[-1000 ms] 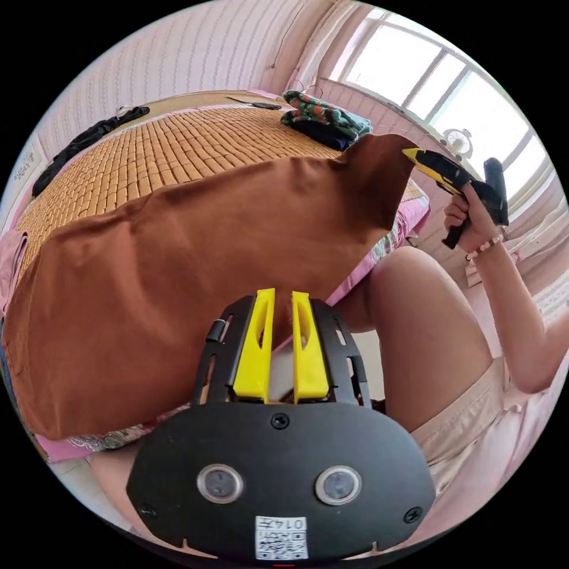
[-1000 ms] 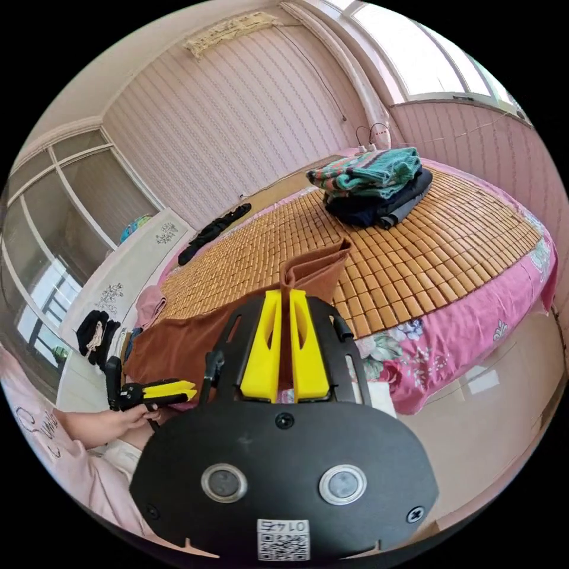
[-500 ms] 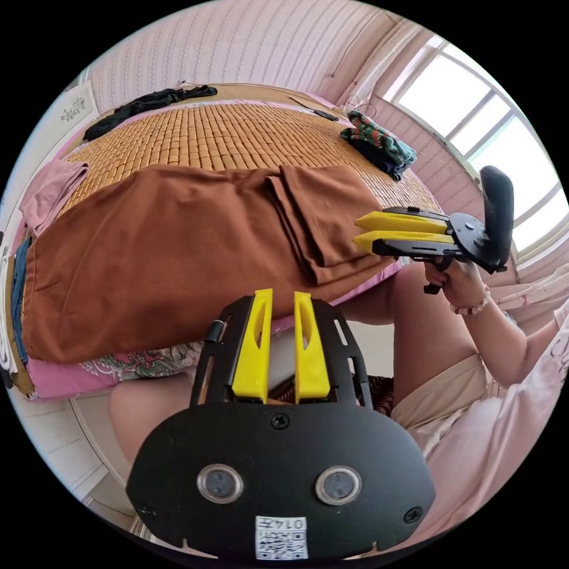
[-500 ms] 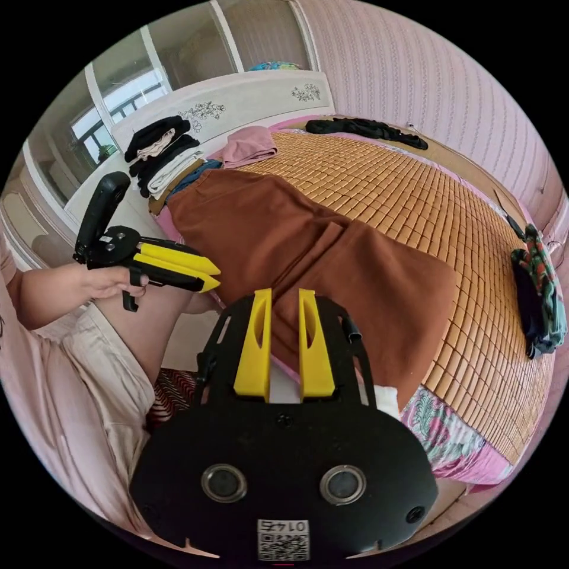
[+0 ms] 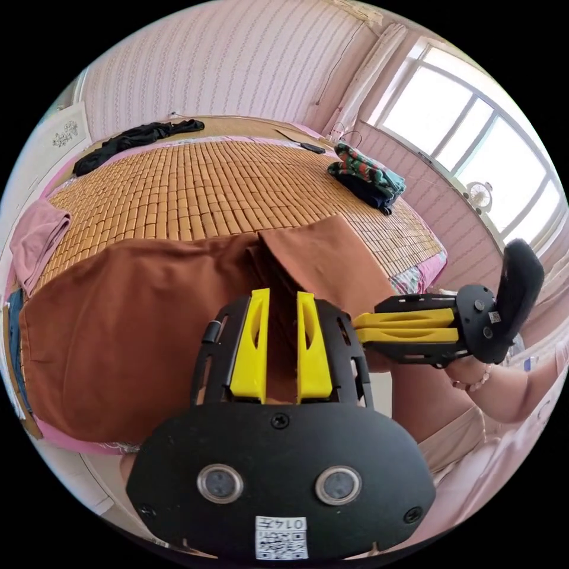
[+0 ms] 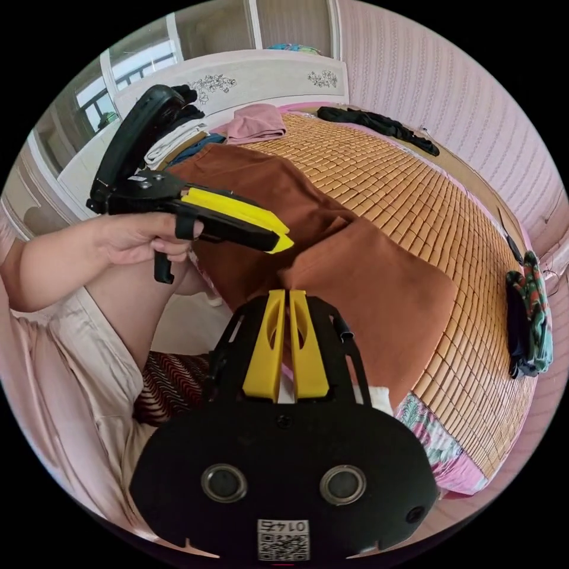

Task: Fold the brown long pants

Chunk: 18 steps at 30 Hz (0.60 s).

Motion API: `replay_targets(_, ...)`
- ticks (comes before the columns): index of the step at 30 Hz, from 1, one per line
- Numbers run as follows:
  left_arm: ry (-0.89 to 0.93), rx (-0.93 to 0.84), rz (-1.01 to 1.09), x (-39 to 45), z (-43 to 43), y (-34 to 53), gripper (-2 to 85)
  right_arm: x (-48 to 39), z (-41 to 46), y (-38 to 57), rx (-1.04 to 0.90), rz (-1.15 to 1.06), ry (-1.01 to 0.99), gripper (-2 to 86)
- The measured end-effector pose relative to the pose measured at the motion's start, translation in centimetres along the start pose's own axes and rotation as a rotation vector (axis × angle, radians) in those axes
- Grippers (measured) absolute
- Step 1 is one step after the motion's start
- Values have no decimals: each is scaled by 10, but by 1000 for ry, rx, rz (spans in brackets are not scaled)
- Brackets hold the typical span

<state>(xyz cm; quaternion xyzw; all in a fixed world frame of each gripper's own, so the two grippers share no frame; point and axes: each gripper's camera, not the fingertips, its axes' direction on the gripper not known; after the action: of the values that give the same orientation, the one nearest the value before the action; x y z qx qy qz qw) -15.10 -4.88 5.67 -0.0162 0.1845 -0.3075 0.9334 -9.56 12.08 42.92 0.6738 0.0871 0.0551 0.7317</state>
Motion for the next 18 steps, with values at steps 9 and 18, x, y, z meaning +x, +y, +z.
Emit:
replay_targets(9,-32,-24,-89,-3,16,-3,93,-24,48,-10,-112,-78,24,9)
replay_targets(18,-97,-150,14,23,58,-1,115,-44,31,-18,-65,-72,180,77)
